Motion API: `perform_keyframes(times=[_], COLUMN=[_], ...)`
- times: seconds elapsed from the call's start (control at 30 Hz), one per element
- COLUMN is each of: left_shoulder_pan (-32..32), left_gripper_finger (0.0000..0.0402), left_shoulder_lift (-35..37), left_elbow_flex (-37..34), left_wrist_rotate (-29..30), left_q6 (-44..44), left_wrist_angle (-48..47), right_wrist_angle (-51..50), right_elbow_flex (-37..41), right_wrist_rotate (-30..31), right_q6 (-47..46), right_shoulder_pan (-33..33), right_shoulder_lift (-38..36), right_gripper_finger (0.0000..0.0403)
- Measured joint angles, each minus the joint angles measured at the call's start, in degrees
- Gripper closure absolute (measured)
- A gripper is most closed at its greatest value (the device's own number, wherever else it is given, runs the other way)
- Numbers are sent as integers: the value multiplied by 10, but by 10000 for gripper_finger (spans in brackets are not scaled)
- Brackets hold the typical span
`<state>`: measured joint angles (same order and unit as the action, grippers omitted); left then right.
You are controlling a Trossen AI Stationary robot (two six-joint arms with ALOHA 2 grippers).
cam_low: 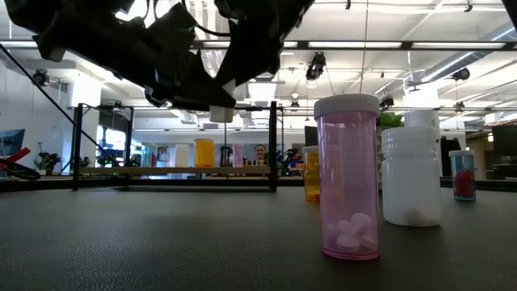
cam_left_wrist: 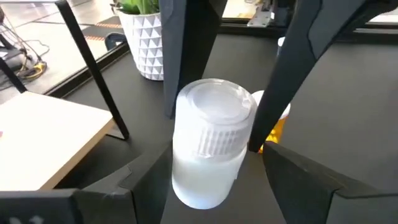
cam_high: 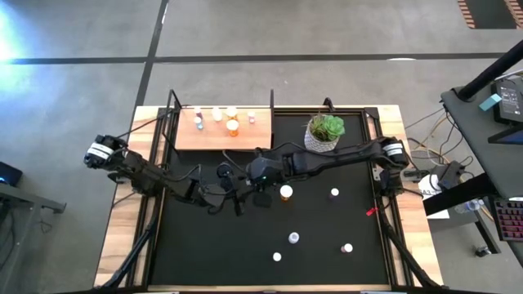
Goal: Pick and place medicine bottles onto shelf by color
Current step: Put the bottom left white pill bottle on the shelf aligned with the other white pill bottle
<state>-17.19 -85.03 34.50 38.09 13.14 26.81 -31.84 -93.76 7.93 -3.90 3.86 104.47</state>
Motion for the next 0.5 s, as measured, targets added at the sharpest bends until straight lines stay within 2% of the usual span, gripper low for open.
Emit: perform_keyframes(times=[0.2,0.37,0.5], left_shoulder_pan=[0,0,-1], left_gripper_finger=[171,171,171], left_shoulder_lift=[0,0,0], left_elbow_flex=[-2,-2,-2], left_wrist_rotate=[23,32,65], left_q6=[0,0,-1], left_wrist_angle=[-4,-4,-1], right_wrist_angle=[0,23,23], right_elbow_flex=[-3,-5,-5], right_wrist_rotate=[4,-38,-40], right_q6=[7,5,2], right_shoulder_pan=[-1,-1,-1], right_shoulder_lift=[-1,-1,-1], right_gripper_finger=[265,263,263])
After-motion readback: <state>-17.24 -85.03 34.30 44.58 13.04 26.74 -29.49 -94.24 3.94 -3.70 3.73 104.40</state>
